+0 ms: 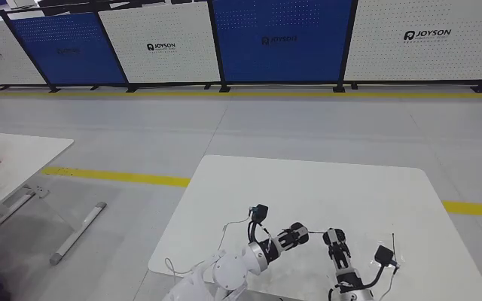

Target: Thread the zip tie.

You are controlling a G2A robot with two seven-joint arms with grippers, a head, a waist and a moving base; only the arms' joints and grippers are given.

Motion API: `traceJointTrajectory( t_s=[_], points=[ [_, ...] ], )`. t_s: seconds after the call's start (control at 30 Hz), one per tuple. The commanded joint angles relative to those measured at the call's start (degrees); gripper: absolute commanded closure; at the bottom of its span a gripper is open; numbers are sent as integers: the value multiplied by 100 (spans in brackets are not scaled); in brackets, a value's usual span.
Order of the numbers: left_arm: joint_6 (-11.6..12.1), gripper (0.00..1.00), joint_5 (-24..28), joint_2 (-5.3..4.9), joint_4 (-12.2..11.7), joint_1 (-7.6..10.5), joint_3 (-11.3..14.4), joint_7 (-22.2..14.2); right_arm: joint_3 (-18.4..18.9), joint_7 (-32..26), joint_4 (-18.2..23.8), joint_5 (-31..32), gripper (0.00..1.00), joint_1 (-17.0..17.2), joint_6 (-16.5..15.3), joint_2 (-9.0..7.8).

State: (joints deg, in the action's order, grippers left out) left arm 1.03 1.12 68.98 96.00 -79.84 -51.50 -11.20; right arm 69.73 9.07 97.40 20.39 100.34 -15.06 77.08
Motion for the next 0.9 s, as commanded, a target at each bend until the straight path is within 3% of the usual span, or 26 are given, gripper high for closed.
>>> traceJointTrajectory(
  t_s=[0.0, 0.77, 0.8, 0.83, 0.87],
  points=[
    [5, 100, 1, 2, 3, -1, -1, -3, 8, 4, 12, 12, 100, 8, 2, -1],
    [163, 100, -59, 23, -11, -1, 57, -94, -25, -73, 65, 186, 100, 18, 73, 0],
    [163, 88, -57, 23, -18, -2, 52, -94, -26, -68, 63, 193, 100, 18, 73, 1],
    [164, 85, -58, 22, -21, -3, 48, -94, -26, -67, 62, 199, 100, 18, 74, 1],
    [165, 73, -60, 22, -22, -6, 43, -92, -26, -64, 61, 208, 100, 18, 79, 1]
  ],
)
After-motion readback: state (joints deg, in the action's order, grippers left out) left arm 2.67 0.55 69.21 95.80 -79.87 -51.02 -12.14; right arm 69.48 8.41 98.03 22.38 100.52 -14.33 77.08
